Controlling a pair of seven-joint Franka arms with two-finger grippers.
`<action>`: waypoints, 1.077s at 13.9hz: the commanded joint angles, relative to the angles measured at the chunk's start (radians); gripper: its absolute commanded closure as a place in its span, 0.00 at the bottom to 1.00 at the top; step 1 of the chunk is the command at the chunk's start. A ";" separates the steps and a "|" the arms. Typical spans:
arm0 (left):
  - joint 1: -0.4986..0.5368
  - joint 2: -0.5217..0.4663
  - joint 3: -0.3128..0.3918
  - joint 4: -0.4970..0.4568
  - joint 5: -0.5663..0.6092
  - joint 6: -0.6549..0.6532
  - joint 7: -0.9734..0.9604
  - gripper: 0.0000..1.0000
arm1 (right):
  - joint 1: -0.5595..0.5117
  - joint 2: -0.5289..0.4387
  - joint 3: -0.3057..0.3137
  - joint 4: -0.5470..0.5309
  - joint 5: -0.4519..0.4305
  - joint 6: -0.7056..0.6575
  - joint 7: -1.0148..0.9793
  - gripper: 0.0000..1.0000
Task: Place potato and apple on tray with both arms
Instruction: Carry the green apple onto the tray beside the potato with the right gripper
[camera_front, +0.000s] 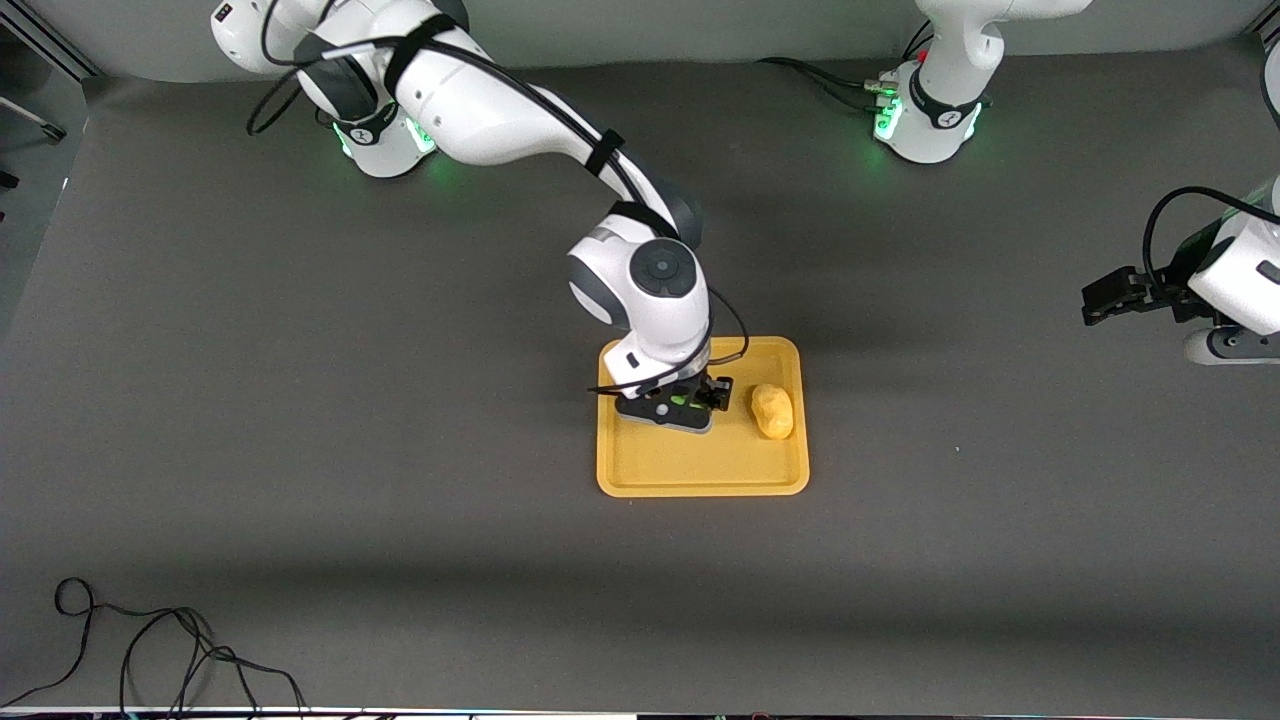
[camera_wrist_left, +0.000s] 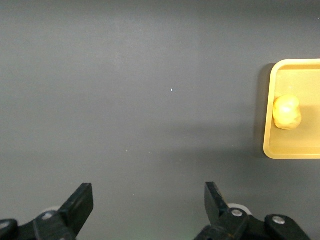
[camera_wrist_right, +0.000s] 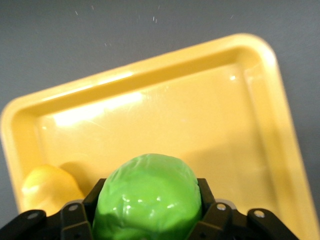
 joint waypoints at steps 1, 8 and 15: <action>-0.002 -0.029 0.008 -0.015 -0.008 0.013 0.015 0.01 | 0.009 0.073 -0.014 0.063 -0.039 0.041 0.040 0.45; 0.005 -0.020 0.014 -0.013 -0.011 0.003 0.099 0.00 | 0.008 0.128 -0.037 0.062 -0.042 0.132 0.042 0.38; 0.011 -0.012 0.012 -0.013 -0.001 0.025 0.105 0.01 | 0.008 0.120 -0.025 0.060 -0.029 0.123 0.047 0.18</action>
